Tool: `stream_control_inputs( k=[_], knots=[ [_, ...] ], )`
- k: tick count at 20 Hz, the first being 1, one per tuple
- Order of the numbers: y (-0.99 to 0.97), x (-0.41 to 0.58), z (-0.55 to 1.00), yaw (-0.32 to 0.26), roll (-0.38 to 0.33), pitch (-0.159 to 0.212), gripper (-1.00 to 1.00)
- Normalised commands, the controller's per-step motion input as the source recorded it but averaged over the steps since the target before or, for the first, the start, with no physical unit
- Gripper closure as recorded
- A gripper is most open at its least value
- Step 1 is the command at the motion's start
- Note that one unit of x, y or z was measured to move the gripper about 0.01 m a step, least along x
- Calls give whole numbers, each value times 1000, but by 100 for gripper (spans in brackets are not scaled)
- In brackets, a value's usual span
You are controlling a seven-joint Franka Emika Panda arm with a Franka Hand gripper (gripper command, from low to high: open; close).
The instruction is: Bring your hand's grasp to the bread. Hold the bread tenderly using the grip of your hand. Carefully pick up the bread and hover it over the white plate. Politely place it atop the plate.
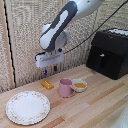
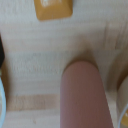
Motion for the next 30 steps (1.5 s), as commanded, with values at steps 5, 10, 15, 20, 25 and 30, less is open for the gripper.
stream_control_inputs(
  k=[5, 10, 15, 20, 25, 30],
  knots=[
    [171, 292, -313, 33, -79, 36, -100],
    [175, 95, -351, 38, -91, 43, -100],
    [188, 233, -330, 46, -95, 24, -100],
    [38, 335, -126, 99, -37, 12, 100],
    [0, 184, 0, 88, 0, 25, 100],
    [-132, 45, 90, 76, 0, 16, 100]
  ],
)
